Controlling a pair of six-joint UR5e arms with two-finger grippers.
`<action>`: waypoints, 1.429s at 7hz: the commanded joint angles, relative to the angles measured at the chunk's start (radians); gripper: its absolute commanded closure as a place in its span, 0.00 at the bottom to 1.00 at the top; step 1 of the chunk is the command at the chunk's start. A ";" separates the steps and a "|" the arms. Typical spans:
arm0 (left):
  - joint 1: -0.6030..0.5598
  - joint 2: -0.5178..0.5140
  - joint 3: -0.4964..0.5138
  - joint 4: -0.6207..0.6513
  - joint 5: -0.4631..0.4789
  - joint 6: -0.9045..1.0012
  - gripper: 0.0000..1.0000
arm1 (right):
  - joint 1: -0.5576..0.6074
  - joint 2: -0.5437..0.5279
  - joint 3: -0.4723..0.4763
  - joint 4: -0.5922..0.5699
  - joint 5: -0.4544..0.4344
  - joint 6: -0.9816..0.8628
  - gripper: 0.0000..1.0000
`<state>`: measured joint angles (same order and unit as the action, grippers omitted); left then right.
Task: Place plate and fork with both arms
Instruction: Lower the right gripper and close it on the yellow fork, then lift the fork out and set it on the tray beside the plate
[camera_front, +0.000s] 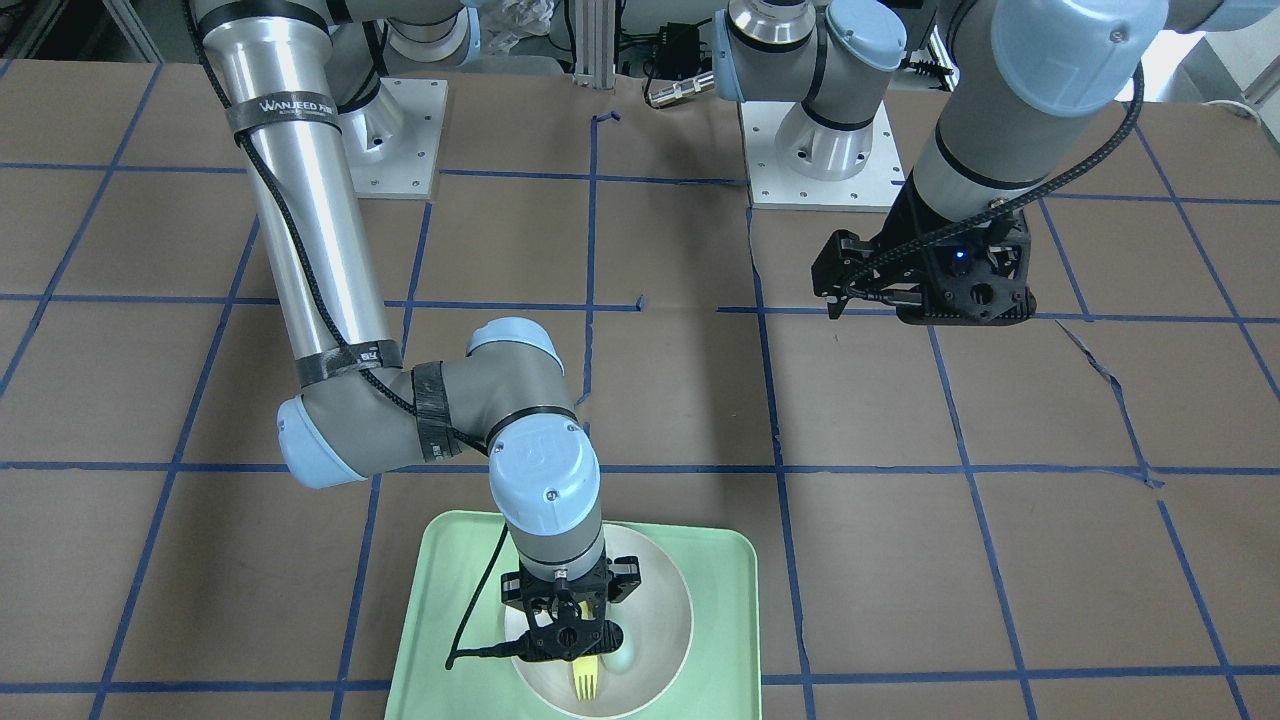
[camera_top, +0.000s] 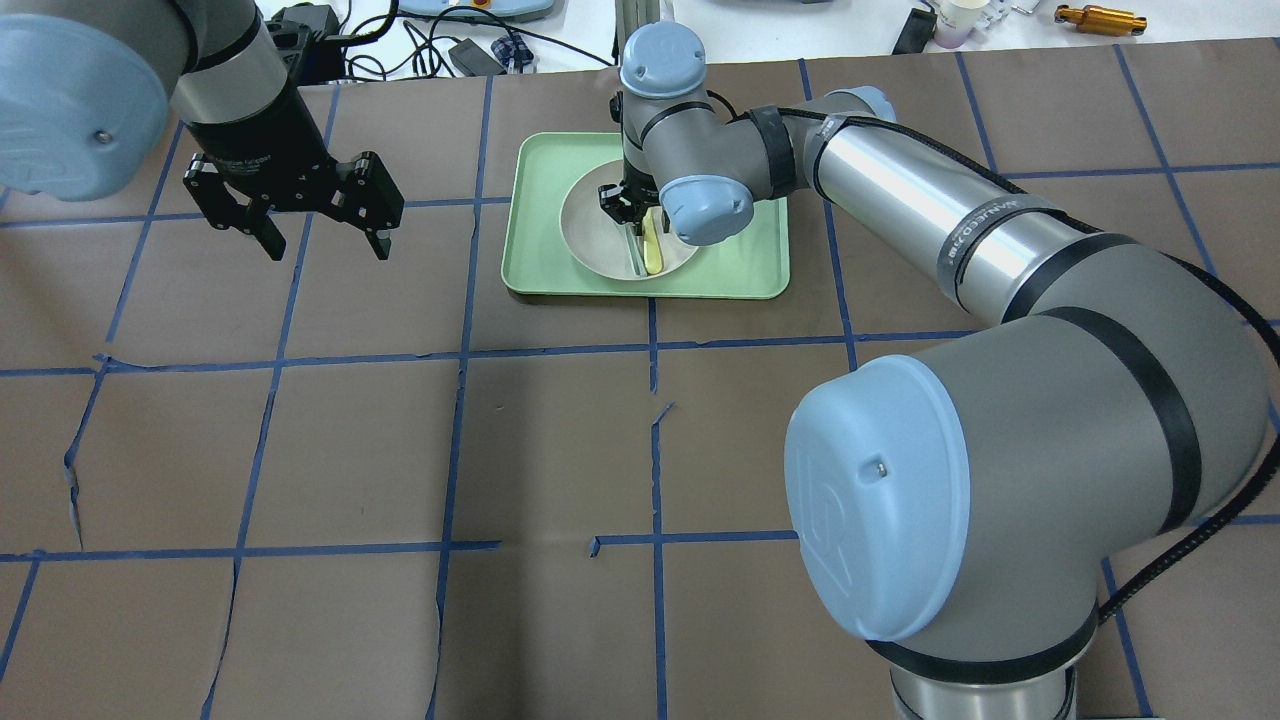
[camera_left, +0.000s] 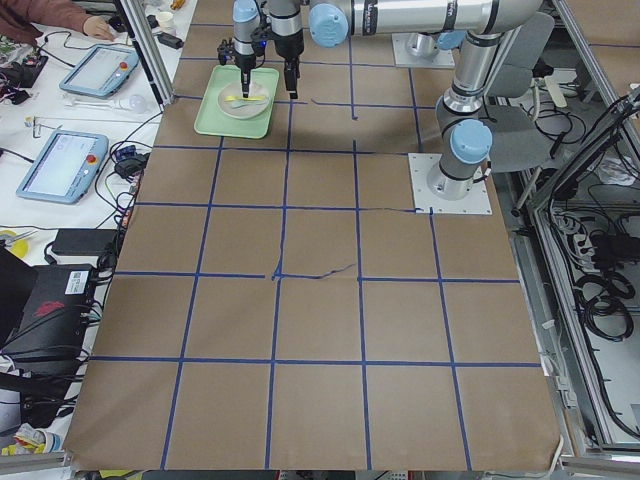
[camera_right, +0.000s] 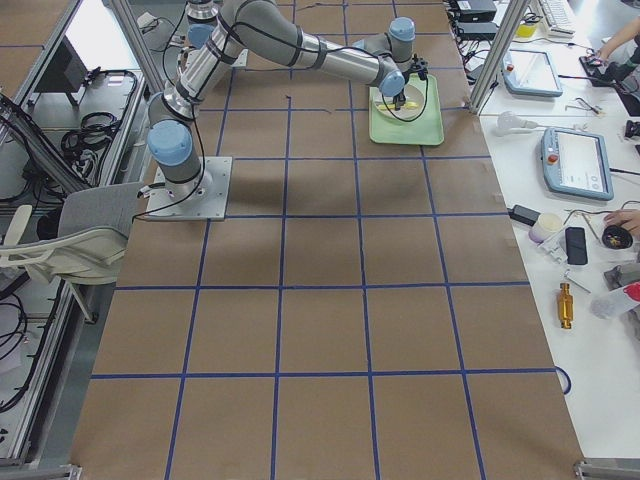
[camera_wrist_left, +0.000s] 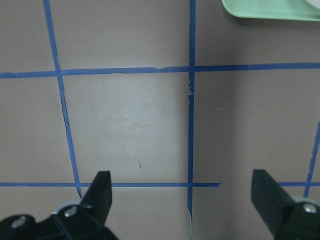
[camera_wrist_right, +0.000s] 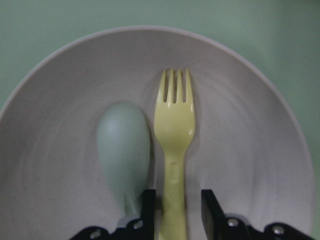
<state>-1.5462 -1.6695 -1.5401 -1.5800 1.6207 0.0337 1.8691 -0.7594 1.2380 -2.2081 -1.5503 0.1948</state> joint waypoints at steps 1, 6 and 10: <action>0.000 0.000 0.000 0.002 -0.001 0.000 0.00 | 0.001 0.002 0.005 0.001 -0.008 0.000 0.57; 0.000 -0.001 0.000 0.002 -0.001 -0.002 0.00 | 0.001 -0.009 0.008 0.008 -0.007 0.020 0.88; 0.000 -0.001 0.000 0.002 -0.001 -0.002 0.00 | -0.123 -0.122 0.073 0.046 -0.019 0.072 0.88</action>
<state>-1.5462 -1.6700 -1.5401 -1.5784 1.6199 0.0322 1.8123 -0.8448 1.2769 -2.1848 -1.5701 0.2640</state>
